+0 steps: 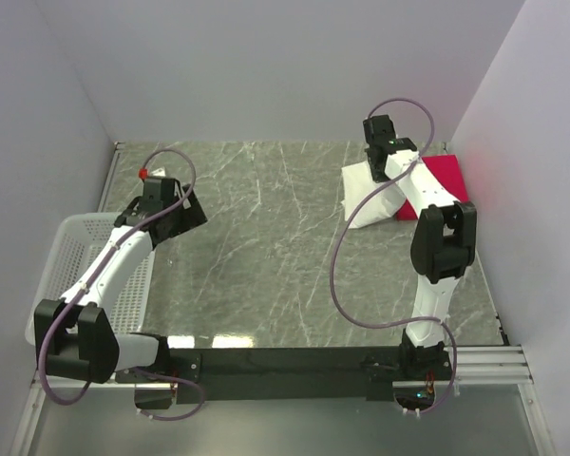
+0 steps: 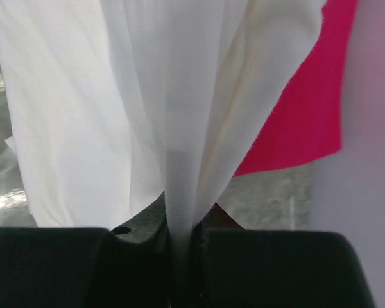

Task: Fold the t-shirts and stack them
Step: Neatly place the folded tshirt to the corner

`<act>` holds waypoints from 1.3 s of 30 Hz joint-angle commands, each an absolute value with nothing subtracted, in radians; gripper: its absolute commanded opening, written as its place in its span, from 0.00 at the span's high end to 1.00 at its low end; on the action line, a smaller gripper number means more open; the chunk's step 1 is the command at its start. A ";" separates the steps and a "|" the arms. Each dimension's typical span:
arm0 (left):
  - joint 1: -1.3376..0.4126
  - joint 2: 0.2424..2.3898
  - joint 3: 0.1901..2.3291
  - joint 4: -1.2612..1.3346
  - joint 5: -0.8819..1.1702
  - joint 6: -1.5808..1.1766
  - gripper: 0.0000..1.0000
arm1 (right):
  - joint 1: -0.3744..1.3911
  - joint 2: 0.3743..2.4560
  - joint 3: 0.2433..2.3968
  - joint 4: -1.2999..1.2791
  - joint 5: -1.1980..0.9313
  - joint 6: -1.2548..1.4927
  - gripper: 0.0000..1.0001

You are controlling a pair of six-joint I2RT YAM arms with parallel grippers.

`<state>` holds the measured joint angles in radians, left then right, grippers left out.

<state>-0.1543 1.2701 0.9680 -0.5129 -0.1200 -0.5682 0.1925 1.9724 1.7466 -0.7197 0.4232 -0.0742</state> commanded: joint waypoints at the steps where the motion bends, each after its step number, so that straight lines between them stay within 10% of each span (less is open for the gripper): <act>1: -0.156 1.243 0.940 -0.486 -0.117 -0.529 0.01 | 0.181 1.983 1.793 -0.715 0.600 -0.183 1.00; 39: -0.133 1.362 0.936 -0.469 0.054 -0.529 0.02 | 0.005 2.088 2.045 -0.793 0.532 -0.115 1.00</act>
